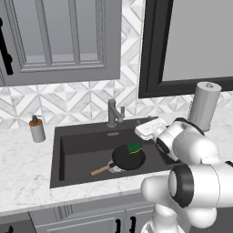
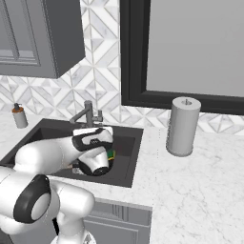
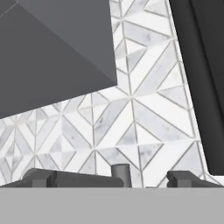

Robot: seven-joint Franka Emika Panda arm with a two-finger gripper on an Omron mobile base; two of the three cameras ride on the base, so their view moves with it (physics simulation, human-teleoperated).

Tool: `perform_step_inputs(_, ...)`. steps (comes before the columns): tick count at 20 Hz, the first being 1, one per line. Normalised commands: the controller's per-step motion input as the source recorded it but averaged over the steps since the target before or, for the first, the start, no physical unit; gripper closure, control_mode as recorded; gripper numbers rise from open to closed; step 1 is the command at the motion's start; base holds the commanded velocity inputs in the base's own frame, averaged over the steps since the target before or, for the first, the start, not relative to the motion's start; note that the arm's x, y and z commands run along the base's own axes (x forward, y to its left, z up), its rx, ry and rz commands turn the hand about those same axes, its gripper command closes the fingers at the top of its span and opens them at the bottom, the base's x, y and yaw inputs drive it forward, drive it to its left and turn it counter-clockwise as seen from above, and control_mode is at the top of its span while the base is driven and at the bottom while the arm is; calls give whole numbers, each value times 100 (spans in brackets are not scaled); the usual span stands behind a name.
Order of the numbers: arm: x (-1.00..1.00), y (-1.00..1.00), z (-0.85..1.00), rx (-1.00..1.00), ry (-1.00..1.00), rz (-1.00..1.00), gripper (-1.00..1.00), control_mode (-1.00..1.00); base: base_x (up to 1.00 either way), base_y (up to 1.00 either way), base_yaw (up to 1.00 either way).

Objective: Pick the pan and sponge and place them into the sink. Then turn on the water.

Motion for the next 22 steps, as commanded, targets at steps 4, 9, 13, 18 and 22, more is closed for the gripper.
perform_step_inputs(4,21,0,0,1,0,4,-100,-100,0,0,0)
perform_step_inputs(9,35,0,1,0,1,8,-100,-100,0,0,0)
perform_step_inputs(13,22,1,0,0,0,6,-100,-100,0,0,0)
perform_step_inputs(18,22,11,0,0,0,3,-100,-100,0,0,0)
perform_step_inputs(22,28,24,0,-3,0,0,-100,-100,0,0,0)
